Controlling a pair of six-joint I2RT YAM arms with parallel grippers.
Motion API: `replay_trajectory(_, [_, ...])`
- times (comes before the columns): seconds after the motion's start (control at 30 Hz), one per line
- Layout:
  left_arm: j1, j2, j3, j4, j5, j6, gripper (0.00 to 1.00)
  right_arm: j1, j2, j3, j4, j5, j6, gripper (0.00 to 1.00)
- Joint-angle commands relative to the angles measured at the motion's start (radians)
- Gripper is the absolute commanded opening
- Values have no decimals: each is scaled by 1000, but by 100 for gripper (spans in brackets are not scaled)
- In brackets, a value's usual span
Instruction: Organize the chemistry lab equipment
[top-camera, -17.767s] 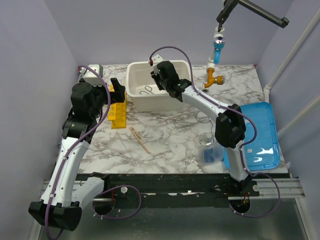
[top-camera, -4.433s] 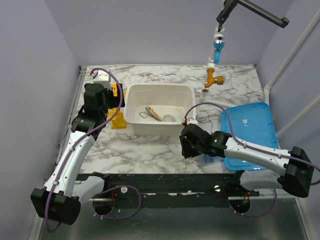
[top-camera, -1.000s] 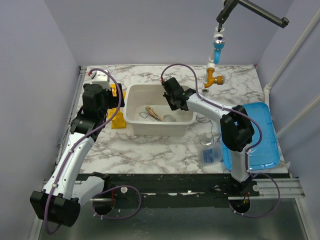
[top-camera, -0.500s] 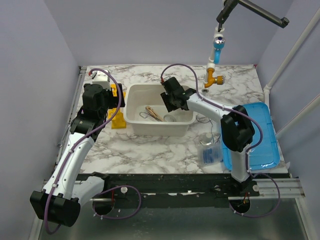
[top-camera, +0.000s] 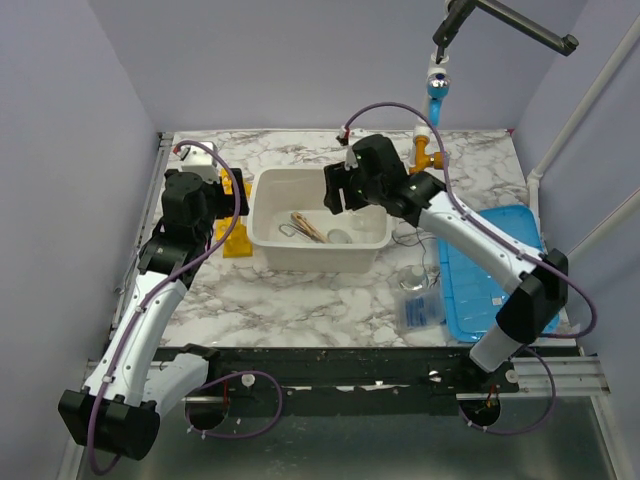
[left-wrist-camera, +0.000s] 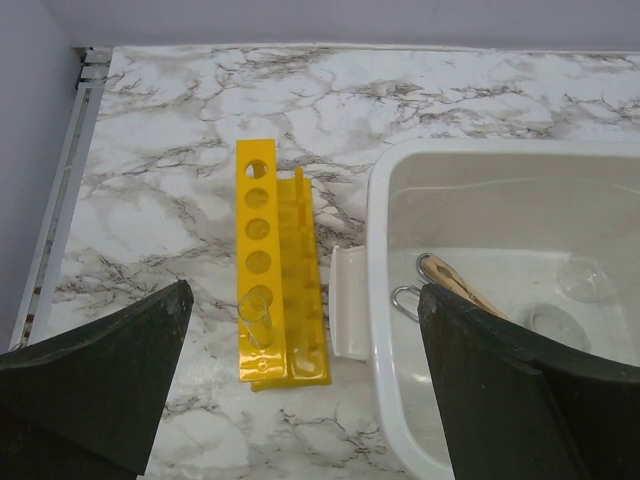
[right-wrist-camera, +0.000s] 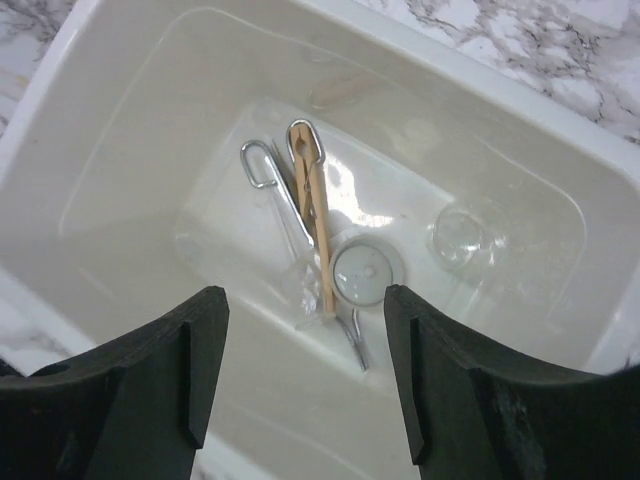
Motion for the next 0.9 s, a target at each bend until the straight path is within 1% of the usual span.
replay_trajectory(0.0, [3, -31, -11, 30, 6, -11, 99, 4, -163, -118, -61, -12, 103, 72])
replay_trajectory(0.1, [3, -36, -11, 30, 8, -13, 99, 3, -266, -190, -118, 39, 154, 75])
replay_trajectory(0.23, [4, -41, -11, 30, 8, -14, 99, -2, -393, -274, -213, 177, 226, 84])
replay_trajectory(0.33, [3, -46, -12, 30, 6, -13, 99, -35, -477, -337, -263, 218, 274, 88])
replay_trajectory(0.47, [4, -49, -13, 32, 6, -13, 99, -117, -582, -433, -296, 223, 342, 92])
replay_trajectory(0.6, [3, -52, -13, 30, 7, -13, 99, -194, -645, -509, -329, 217, 394, 95])
replay_trajectory(0.67, [3, -54, -13, 30, 9, -14, 99, -219, -655, -548, -342, 205, 414, 95])
replay_trajectory(0.77, [4, -55, -12, 30, 10, -15, 99, -225, -645, -617, -343, 177, 440, 95])
replay_trajectory(0.87, [4, -55, -11, 30, 10, -13, 99, -225, -628, -673, -313, 122, 447, 93])
